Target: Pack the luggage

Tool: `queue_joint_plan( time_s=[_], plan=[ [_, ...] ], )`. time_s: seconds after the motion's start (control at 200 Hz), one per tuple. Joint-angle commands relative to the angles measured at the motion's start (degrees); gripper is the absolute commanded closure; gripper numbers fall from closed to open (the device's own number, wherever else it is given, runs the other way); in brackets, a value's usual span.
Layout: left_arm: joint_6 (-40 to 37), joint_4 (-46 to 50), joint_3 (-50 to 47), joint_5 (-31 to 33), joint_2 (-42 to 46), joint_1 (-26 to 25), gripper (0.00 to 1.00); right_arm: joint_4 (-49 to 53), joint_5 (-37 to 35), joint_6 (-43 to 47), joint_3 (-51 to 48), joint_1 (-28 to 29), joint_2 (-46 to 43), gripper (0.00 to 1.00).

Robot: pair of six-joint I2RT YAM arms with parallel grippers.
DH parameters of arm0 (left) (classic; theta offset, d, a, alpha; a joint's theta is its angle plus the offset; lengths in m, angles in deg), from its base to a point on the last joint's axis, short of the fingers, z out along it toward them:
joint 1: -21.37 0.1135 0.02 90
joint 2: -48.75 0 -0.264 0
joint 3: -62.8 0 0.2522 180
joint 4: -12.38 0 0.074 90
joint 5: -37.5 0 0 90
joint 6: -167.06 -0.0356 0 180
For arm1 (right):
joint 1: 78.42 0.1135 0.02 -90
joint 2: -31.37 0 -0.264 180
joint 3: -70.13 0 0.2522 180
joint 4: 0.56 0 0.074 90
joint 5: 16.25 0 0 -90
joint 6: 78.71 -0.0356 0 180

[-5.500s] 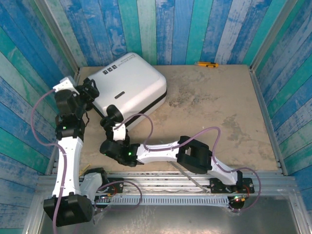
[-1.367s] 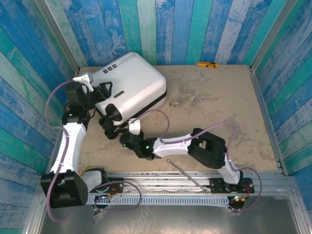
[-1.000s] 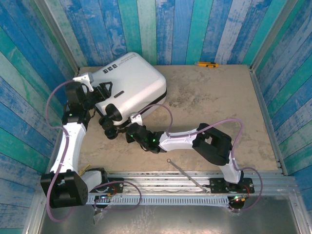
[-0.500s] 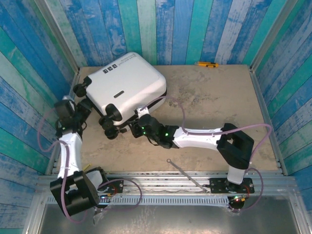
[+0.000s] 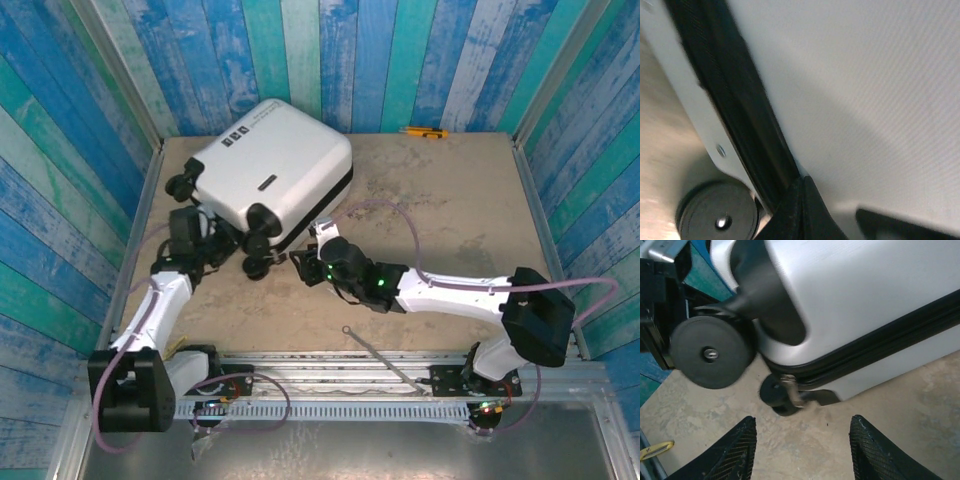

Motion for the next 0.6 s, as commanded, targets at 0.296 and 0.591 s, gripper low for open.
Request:
queue_joint_plan(
  time_s=[0.296, 0.591],
  plan=[
    [-0.32, -3.04, 6.43, 6.99, 3.6, -9.92, 0.85, 6.66, -4.33, 3.67, -4.3, -1.04, -3.13, 0.32],
    [-15.04, 9.2, 16.57, 24.32, 10.2, -9.84, 0.24, -6.24, 16.29, 14.82, -6.52, -9.57, 3.67, 0.25]
  ],
)
